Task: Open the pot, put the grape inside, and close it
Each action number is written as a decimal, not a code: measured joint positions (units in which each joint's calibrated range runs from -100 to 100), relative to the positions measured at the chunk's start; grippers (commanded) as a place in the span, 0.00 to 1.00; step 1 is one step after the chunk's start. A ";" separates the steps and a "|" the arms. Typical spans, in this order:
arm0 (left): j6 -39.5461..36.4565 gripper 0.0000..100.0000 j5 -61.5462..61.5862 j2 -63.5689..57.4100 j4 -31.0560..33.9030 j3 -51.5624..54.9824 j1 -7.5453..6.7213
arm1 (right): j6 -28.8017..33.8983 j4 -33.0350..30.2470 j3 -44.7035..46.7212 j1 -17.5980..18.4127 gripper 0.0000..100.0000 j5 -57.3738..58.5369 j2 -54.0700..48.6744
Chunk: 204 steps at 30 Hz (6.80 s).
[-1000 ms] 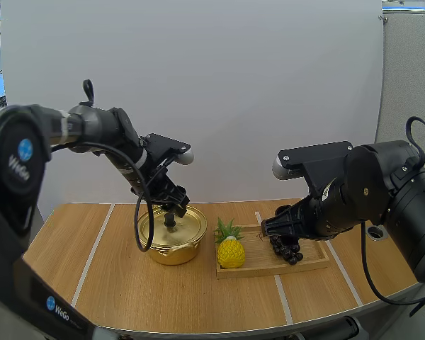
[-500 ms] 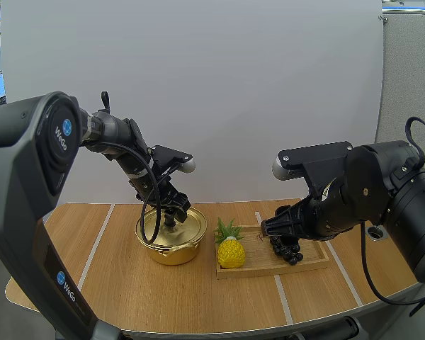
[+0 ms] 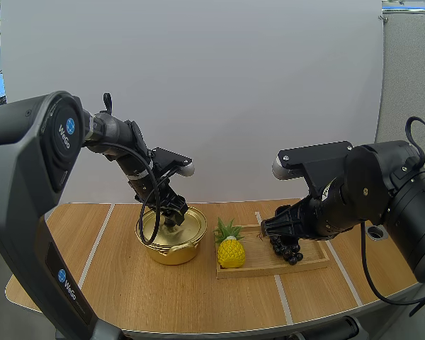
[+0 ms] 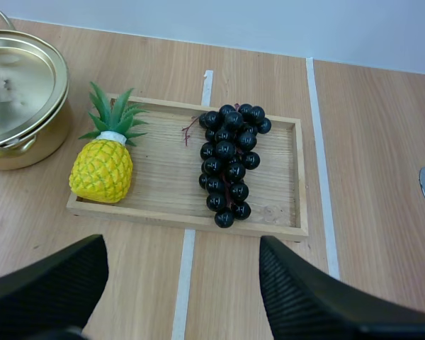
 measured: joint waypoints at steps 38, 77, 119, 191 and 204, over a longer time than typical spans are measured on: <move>-5.76 0.00 8.10 -28.15 5.17 -33.29 0.00 | 0.00 0.00 0.00 0.00 1.00 0.00 0.00; -10.71 0.00 2.11 -32.53 8.12 -58.60 0.00 | 3.99 -1.53 -2.65 0.00 1.00 -13.87 19.10; -10.71 0.00 2.11 -32.53 8.12 -58.60 0.00 | -5.47 7.34 -11.89 -8.03 1.00 -32.22 54.48; -10.79 0.00 1.72 -32.53 8.12 -58.60 0.00 | -10.95 10.68 -16.82 -7.02 0.00 -34.47 42.57; -10.79 0.00 1.54 -32.53 8.12 -58.60 0.00 | -11.53 14.16 -25.53 4.05 0.00 -25.07 41.90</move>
